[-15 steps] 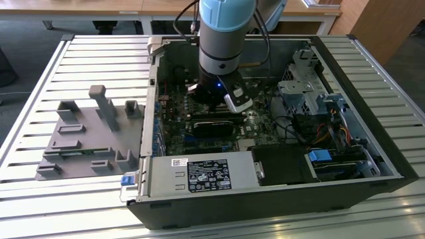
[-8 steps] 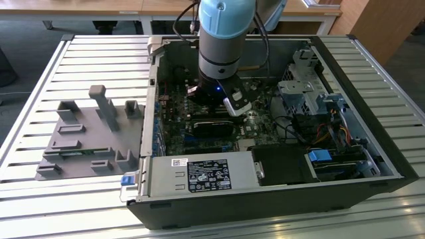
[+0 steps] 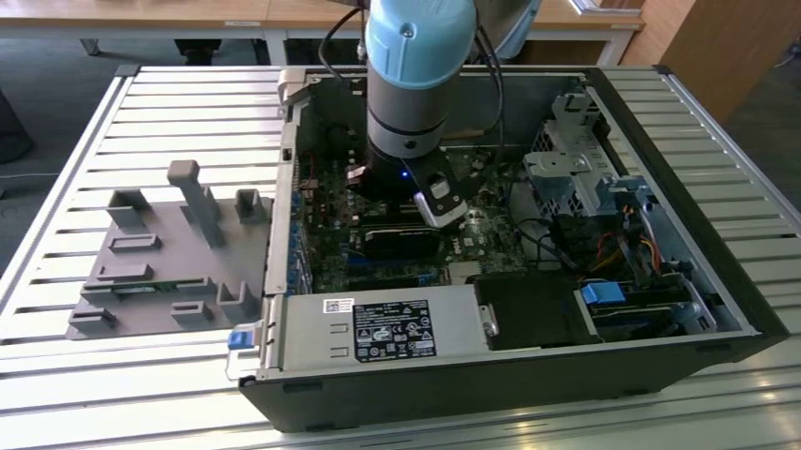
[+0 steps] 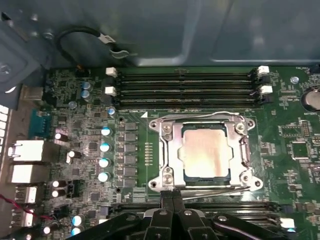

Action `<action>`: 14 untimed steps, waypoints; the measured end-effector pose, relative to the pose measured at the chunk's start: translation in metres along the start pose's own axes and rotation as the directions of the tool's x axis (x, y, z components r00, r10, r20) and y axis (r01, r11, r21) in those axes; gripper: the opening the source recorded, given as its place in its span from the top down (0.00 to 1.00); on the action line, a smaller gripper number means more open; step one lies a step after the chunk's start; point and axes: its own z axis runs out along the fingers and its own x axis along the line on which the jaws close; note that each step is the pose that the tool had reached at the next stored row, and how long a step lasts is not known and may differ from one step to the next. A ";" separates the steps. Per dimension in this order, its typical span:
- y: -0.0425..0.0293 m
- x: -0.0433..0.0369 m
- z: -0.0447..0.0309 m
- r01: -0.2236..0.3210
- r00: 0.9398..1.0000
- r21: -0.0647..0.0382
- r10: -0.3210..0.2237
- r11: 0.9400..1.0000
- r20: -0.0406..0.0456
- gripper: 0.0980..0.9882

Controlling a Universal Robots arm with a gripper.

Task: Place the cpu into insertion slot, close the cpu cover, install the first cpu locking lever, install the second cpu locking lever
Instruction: 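Install the second cpu locking lever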

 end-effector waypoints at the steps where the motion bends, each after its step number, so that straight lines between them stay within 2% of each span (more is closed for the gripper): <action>1: -0.0003 0.0012 0.0006 0.000 1.000 -0.005 0.000 1.000 0.000 0.99; 4: -0.0010 0.0040 0.0033 0.000 1.000 -0.019 0.000 1.000 -0.001 0.99; 6: -0.0016 0.0043 0.0054 0.000 1.000 -0.025 0.000 1.000 -0.001 0.99; 14: -0.0031 0.0049 0.0105 0.000 1.000 -0.041 0.000 0.999 -0.001 0.99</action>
